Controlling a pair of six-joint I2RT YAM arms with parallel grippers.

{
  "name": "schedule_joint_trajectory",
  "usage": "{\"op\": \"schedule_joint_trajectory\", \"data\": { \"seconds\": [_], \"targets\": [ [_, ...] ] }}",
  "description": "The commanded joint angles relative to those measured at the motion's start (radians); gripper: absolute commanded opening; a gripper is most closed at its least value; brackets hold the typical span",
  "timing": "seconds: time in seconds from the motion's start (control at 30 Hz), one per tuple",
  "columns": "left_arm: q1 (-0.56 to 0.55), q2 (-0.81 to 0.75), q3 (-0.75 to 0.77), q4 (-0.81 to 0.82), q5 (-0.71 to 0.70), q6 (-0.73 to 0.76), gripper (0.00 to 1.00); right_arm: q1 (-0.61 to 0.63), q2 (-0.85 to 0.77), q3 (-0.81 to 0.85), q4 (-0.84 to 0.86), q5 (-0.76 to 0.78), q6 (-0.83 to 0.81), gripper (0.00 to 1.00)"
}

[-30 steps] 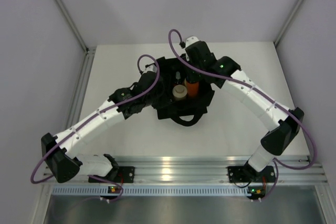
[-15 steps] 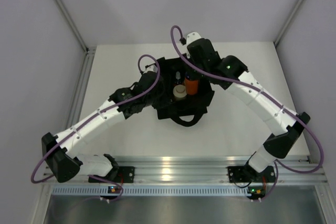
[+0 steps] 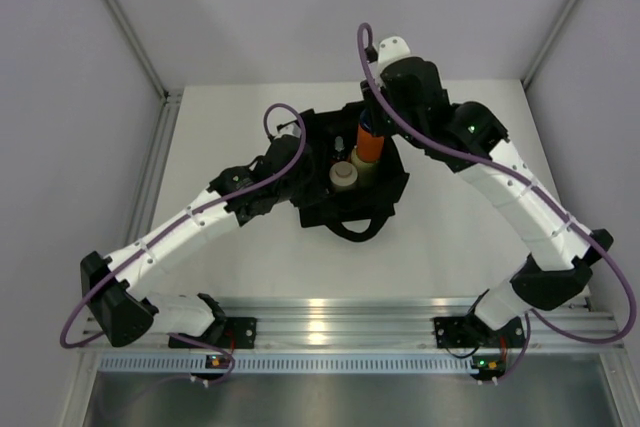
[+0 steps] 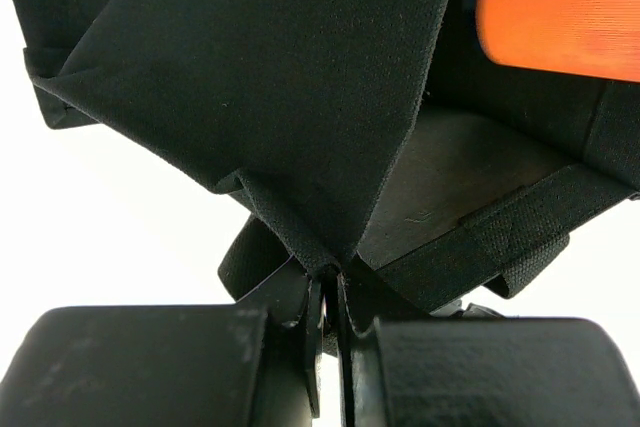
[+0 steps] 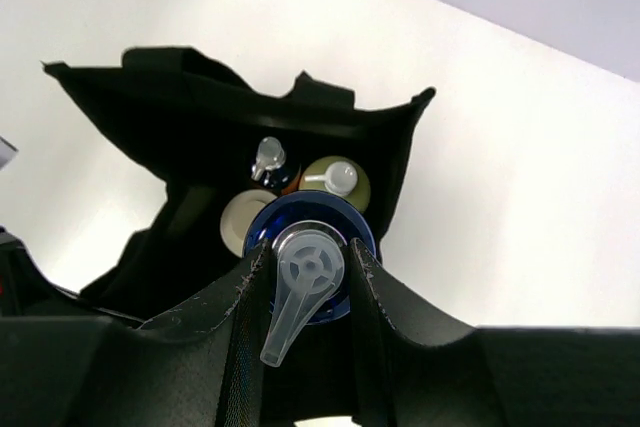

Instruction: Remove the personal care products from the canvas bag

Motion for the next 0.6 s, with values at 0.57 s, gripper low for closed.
{"op": "schedule_joint_trajectory", "data": {
  "seconds": [0.57],
  "targets": [
    [-0.001,-0.034,-0.028,0.028,0.03,-0.009,0.0,0.002,-0.122,0.253,0.04,0.202,-0.051,0.0]
  ]
}}
